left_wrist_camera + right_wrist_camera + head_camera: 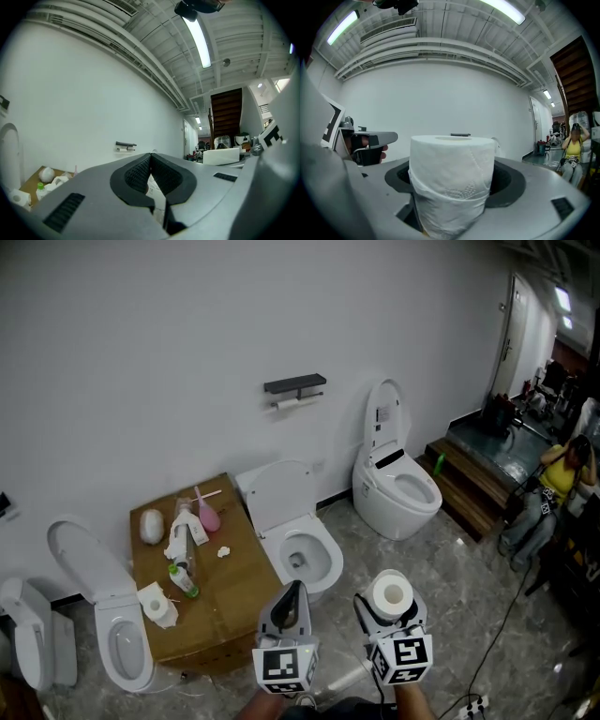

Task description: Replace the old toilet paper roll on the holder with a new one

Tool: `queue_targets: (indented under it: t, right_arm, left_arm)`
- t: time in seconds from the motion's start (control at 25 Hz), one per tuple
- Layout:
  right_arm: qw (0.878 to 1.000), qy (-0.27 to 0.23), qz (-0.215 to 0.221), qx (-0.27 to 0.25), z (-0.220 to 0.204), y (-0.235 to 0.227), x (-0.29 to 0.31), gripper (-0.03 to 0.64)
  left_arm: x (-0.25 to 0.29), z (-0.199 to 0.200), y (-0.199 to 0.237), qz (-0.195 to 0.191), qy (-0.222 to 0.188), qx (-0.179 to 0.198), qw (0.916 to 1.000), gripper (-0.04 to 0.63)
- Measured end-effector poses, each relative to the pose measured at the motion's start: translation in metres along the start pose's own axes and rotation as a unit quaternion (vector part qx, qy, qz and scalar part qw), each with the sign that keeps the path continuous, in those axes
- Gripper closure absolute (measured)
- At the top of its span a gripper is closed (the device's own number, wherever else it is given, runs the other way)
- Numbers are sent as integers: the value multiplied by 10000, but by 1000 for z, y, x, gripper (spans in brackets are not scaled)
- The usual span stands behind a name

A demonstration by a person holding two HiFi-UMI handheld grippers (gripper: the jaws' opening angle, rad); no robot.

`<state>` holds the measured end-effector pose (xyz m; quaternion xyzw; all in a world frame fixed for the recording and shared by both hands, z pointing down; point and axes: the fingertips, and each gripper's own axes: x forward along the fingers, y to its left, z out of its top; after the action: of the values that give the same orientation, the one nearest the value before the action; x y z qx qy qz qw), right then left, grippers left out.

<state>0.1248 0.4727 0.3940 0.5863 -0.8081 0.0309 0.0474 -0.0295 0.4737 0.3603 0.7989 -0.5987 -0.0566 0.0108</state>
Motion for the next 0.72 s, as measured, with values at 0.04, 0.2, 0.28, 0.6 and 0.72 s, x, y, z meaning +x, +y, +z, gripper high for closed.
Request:
queue_targets:
  t: [0.04,0.2,0.28,0.6,0.72]
  right_arm:
    - [10000,-1,-21,9,0,-3,6,200]
    - [10000,-16,3,57,0,-17,31,199]
    - [9999,-26,71,72,-2,-26,47,199]
    - [9990,12,414,146,0,-88,115,199]
    - [9986,30,505,158,5,-116,137,200]
  left_arm:
    - [6,0,2,11,1,-9,10000,579]
    - [33,-3,6,85,12,8,10000,579]
    - [50,-7,4,121,21,51,9999,579]
    - [134,-18,-15,424,66,119,9990,578]
    - [166,-19,-26,510,111,141,9985,578]
